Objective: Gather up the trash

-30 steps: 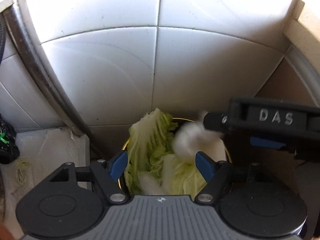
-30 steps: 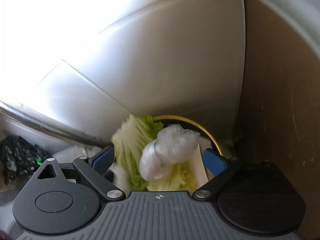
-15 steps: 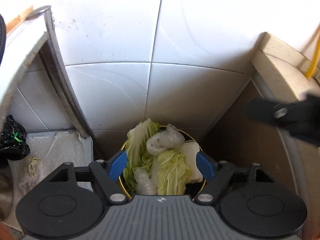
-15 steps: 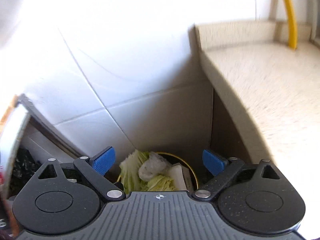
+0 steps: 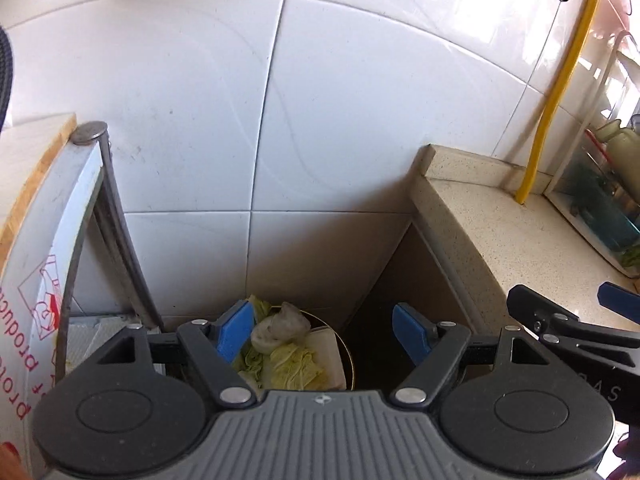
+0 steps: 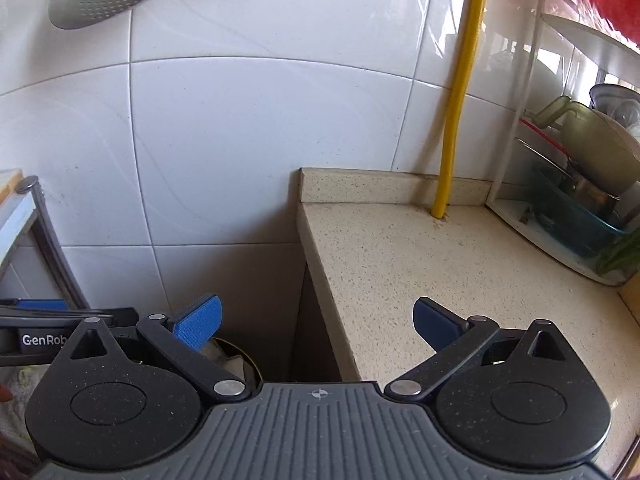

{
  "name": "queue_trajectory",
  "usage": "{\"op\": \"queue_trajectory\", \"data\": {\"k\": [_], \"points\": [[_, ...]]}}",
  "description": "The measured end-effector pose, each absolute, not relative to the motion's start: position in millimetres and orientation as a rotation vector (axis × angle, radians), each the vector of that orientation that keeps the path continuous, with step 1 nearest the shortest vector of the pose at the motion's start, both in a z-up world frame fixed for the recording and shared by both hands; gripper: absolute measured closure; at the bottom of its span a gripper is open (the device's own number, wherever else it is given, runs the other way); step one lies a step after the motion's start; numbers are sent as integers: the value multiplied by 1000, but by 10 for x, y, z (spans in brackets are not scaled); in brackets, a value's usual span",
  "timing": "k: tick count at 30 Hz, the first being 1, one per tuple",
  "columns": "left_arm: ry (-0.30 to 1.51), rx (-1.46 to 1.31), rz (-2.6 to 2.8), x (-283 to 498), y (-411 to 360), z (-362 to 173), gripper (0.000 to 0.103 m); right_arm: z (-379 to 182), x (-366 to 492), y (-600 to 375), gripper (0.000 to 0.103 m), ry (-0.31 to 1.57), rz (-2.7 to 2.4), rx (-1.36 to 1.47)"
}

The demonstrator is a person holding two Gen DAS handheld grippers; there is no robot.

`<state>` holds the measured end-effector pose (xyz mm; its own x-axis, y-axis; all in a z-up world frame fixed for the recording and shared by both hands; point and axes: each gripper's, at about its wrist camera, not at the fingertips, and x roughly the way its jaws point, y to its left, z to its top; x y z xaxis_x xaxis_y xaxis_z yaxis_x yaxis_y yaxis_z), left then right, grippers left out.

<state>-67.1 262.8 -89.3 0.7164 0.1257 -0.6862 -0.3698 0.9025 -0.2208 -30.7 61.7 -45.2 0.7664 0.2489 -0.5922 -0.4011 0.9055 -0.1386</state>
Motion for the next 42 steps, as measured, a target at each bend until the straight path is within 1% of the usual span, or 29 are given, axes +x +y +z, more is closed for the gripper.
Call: {"op": "queue_trajectory", "data": {"k": [15, 21, 23, 25, 32, 36, 38, 42], "points": [[718, -310, 339, -834, 2544, -743, 30, -450, -414, 590, 0, 614, 386, -213], [720, -374, 340, -911, 2612, -703, 29, -429, -439, 610, 0, 605, 399, -200], [707, -388, 333, -933, 2632, -697, 28, -424, -442, 609, 0, 604, 403, -197], [694, -378, 341, -947, 2629, -690, 24, -416, -451, 602, 0, 601, 408, -185], [688, -352, 340, -947, 2619, -662, 23, -394, -474, 595, 0, 592, 402, -191], [670, -341, 333, -975, 2611, -649, 20, -378, -487, 580, 0, 590, 399, -186], [666, -342, 329, -987, 2614, -647, 17, -364, -499, 567, 0, 586, 399, -179], [668, -319, 303, -994, 2551, -634, 17, -325, -523, 500, 0, 576, 388, -167]]}}
